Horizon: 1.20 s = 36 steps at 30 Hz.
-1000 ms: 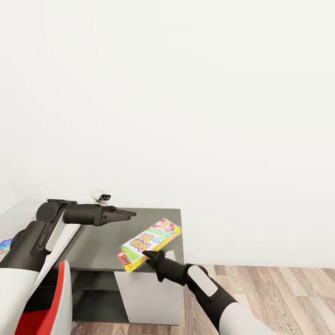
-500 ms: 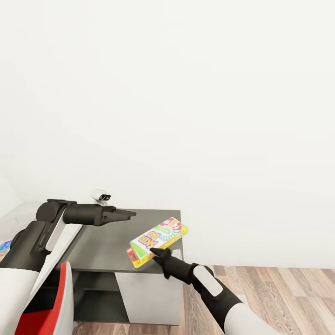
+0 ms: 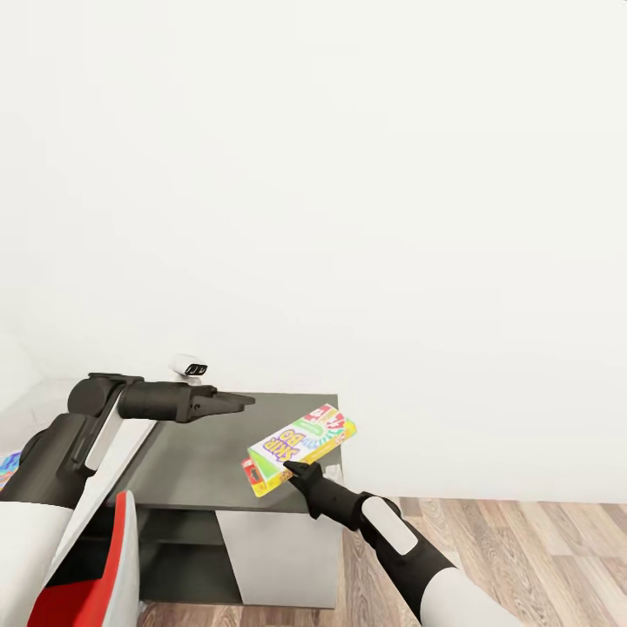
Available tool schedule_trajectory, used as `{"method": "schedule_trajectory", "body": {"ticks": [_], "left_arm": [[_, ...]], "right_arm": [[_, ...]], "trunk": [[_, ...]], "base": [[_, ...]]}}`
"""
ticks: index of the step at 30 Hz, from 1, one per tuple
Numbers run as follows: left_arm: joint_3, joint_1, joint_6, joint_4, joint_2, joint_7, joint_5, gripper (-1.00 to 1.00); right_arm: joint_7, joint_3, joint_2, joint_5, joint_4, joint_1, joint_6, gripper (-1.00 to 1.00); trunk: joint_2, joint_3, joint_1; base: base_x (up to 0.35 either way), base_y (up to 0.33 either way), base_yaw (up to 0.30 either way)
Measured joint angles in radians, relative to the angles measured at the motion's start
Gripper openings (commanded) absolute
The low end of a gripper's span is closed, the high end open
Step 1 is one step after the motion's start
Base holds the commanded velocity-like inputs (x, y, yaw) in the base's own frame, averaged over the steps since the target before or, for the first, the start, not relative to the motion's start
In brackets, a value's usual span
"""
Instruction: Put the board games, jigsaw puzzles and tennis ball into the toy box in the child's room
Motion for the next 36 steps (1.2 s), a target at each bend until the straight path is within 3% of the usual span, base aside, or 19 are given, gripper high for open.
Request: {"method": "schedule_trajectory", "body": {"ticks": [16, 23, 32, 36], "left_arm": [[0.000, 0.000, 0.000, 0.000, 0.000, 0.000, 0.000, 1.00], [0.000, 0.000, 0.000, 0.000, 0.000, 0.000, 0.000, 1.00], [0.011, 0.000, 0.000, 0.000, 0.003, 0.000, -0.001, 1.00], [0.019, 0.000, 0.000, -0.002, 0.041, 0.000, -0.001, 1.00]], "right_arm": [[-0.006, -0.001, -0.002, 0.003, 0.000, 0.000, -0.002, -1.00], [-0.018, 0.000, -0.020, 0.005, 0.001, -0.009, -0.002, -1.00], [-0.002, 0.000, -0.025, 0.003, 0.001, -0.001, -0.002, -1.00], [-0.001, 0.000, -0.025, 0.003, 0.000, -0.001, -0.002, -1.00]], "trunk": [[0.112, 0.050, -0.061], [0.161, 0.072, -0.088], [0.225, 0.101, -0.123], [0.253, 0.113, -0.138]], "base": [[0.000, 0.000, 0.000], [0.000, 0.000, 0.000], [0.000, 0.000, 0.000], [0.000, 0.000, 0.000]]}}
